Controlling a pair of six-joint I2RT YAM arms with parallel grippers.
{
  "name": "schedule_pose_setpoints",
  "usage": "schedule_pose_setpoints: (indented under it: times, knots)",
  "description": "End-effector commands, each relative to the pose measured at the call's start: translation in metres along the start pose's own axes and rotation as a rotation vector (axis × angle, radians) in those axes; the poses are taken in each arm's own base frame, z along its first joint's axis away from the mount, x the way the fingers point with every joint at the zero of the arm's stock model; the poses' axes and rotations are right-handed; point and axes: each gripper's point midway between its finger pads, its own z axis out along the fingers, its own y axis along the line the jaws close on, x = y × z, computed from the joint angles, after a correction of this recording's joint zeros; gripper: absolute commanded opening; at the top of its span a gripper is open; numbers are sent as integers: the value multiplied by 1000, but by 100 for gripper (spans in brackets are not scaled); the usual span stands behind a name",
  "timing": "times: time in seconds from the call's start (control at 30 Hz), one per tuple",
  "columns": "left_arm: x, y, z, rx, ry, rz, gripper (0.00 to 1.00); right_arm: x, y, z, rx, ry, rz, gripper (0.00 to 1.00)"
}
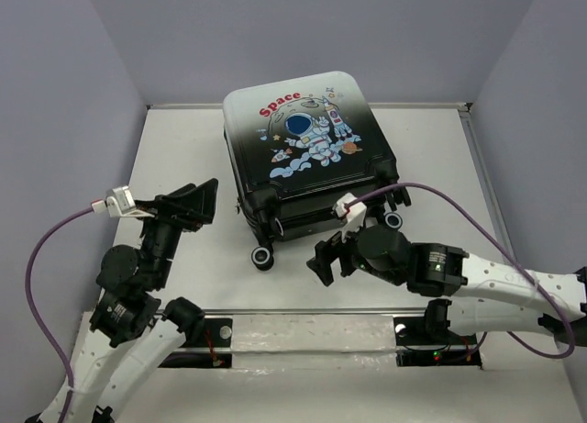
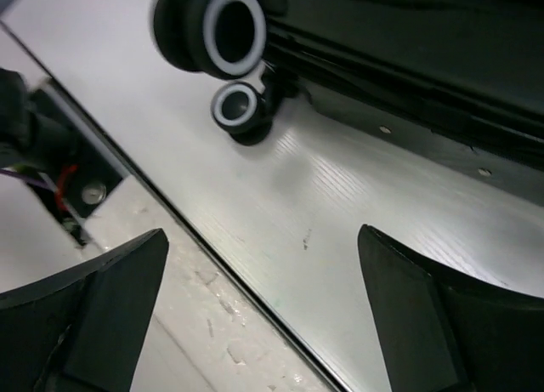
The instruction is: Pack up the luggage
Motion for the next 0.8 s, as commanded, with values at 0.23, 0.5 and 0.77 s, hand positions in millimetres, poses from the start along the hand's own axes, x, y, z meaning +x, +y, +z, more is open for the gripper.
schedule_pose_setpoints:
  times: [0.23, 0.5, 0.77]
  knots:
    - [-56, -124, -46, 538, -10, 27, 99, -141, 39, -117, -345, -461, -20, 100]
    - [-51, -113, -52, 533, -24, 78, 99, -168, -37, -192, -184, -781, 175, 100]
    - [-30, -92, -41, 463, 16, 91, 99, -153, -78, -193, -24, -814, 294, 100]
